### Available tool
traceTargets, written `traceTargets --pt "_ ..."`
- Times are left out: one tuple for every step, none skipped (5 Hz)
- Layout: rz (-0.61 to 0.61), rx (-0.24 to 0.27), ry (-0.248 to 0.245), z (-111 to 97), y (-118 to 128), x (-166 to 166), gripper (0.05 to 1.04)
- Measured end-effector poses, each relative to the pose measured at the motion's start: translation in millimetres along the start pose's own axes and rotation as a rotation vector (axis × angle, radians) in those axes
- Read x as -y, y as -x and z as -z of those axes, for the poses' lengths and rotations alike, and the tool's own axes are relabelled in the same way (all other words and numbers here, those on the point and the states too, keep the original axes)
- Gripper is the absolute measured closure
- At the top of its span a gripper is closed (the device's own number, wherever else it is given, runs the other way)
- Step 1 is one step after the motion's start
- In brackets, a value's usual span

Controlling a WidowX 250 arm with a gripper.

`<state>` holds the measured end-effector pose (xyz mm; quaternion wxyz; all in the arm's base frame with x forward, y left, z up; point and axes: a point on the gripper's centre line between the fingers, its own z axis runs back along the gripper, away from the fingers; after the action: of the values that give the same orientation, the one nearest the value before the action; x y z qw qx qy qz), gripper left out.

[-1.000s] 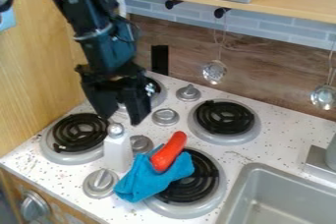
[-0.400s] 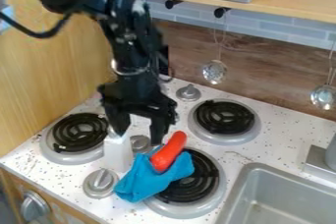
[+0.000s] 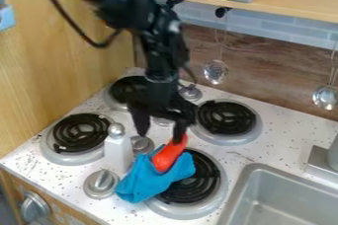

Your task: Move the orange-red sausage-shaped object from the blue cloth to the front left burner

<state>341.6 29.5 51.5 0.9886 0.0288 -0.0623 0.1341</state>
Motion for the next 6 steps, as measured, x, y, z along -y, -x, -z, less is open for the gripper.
traceTargets --pt "-0.016 -0.006 -0.015 9.2 -17.5 8.2 0.086" --pt "-0.026 -0.023 -0.026 22.8 -27.1 10.9 0.086" --pt "-0.031 -0.037 -0.038 31.4 -32.2 13.7 0.086" --pt "-0.017 -0.047 -0.046 37.4 -34.6 22.1 0.086" --pt "-0.026 -0.067 -0.052 40.8 -31.3 23.2 0.118" --pt "-0.031 -0.069 -0.049 41.4 -30.9 23.7 0.392"
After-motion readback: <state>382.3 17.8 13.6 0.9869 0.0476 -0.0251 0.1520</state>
